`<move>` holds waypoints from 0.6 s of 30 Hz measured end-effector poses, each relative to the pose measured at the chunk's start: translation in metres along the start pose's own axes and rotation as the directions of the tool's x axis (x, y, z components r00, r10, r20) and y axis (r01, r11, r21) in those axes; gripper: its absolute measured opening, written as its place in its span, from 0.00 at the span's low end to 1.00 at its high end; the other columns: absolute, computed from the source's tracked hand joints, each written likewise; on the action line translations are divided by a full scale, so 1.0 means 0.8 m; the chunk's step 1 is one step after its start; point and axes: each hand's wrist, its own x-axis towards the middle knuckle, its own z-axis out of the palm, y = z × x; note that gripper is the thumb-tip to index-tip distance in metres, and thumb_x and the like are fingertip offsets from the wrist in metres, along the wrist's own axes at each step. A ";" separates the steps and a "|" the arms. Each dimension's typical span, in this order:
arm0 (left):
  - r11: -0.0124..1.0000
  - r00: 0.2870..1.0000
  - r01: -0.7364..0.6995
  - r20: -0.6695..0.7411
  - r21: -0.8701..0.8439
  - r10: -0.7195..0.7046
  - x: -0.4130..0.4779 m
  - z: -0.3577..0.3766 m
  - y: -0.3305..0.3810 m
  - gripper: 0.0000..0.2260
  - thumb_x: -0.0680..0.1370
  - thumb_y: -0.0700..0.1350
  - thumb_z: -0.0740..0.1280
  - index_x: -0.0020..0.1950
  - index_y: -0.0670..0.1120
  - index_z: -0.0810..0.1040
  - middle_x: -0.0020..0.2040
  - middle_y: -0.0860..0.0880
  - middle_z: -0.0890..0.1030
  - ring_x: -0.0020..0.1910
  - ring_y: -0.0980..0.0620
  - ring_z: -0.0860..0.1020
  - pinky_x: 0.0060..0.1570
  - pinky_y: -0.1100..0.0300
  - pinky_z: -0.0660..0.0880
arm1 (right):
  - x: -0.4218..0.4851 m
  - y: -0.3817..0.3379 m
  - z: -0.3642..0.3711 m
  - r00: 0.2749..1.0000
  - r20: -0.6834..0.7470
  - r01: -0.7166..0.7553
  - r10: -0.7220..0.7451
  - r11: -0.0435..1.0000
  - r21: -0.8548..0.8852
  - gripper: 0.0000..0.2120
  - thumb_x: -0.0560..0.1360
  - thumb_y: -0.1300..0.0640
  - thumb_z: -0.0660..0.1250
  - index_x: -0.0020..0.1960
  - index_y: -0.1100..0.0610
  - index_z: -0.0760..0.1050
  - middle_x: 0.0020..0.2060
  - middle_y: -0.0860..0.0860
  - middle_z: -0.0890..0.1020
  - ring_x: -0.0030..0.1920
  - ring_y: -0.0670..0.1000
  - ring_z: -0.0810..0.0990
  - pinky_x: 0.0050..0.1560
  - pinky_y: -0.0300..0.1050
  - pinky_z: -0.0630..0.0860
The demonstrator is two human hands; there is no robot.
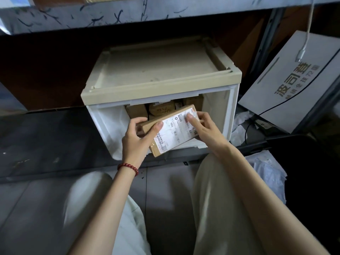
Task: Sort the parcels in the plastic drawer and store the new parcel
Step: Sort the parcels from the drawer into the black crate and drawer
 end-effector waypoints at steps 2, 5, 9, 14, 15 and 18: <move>1.000 0.998 -0.025 0.052 -0.003 0.025 -0.005 0.016 0.015 0.18 0.68 0.61 0.73 0.53 0.54 0.77 0.48 0.56 0.82 0.45 0.61 0.80 0.42 0.66 0.76 | -0.007 -0.003 -0.015 0.999 -0.029 0.019 -0.018 0.999 0.034 0.19 0.77 0.47 0.66 0.63 0.54 0.67 0.54 0.54 0.81 0.51 0.48 0.81 0.41 0.35 0.78; 0.998 0.986 -0.047 0.156 -0.050 0.055 -0.008 0.052 0.041 0.17 0.72 0.55 0.73 0.56 0.49 0.76 0.48 0.53 0.81 0.40 0.66 0.78 0.39 0.70 0.73 | -0.022 -0.005 -0.054 0.996 -0.085 0.042 -0.040 0.999 0.014 0.23 0.76 0.46 0.67 0.67 0.52 0.66 0.55 0.53 0.81 0.51 0.48 0.81 0.41 0.33 0.77; 0.989 0.969 -0.084 0.223 -0.126 0.111 -0.012 0.110 0.067 0.23 0.65 0.61 0.74 0.54 0.55 0.71 0.54 0.52 0.77 0.52 0.55 0.78 0.53 0.58 0.76 | -0.053 -0.006 -0.118 0.986 -0.154 0.064 -0.060 0.998 0.017 0.22 0.77 0.47 0.67 0.68 0.48 0.66 0.49 0.48 0.84 0.46 0.43 0.83 0.41 0.34 0.76; 0.989 0.915 -0.109 0.378 -0.104 0.141 -0.035 0.197 0.093 0.20 0.68 0.58 0.75 0.54 0.54 0.71 0.52 0.55 0.77 0.51 0.56 0.78 0.51 0.56 0.78 | -0.094 0.012 -0.197 0.947 -0.321 0.020 -0.011 1.000 0.023 0.21 0.76 0.46 0.67 0.66 0.51 0.69 0.53 0.51 0.82 0.50 0.47 0.83 0.48 0.42 0.79; 0.989 0.900 -0.109 0.414 -0.095 0.139 -0.043 0.215 0.097 0.20 0.68 0.59 0.74 0.54 0.54 0.71 0.53 0.53 0.78 0.51 0.55 0.79 0.50 0.56 0.78 | -0.105 0.018 -0.213 0.936 -0.352 0.000 0.007 1.000 0.020 0.23 0.75 0.44 0.67 0.66 0.51 0.68 0.54 0.52 0.81 0.51 0.47 0.83 0.47 0.43 0.80; 0.990 0.850 -0.132 0.507 -0.054 0.142 -0.069 0.263 0.104 0.20 0.70 0.58 0.73 0.56 0.52 0.72 0.55 0.51 0.77 0.52 0.55 0.77 0.48 0.61 0.76 | -0.140 0.034 -0.253 0.904 -0.424 -0.054 0.046 0.999 -0.005 0.24 0.73 0.43 0.68 0.65 0.49 0.67 0.54 0.51 0.81 0.50 0.47 0.83 0.44 0.41 0.80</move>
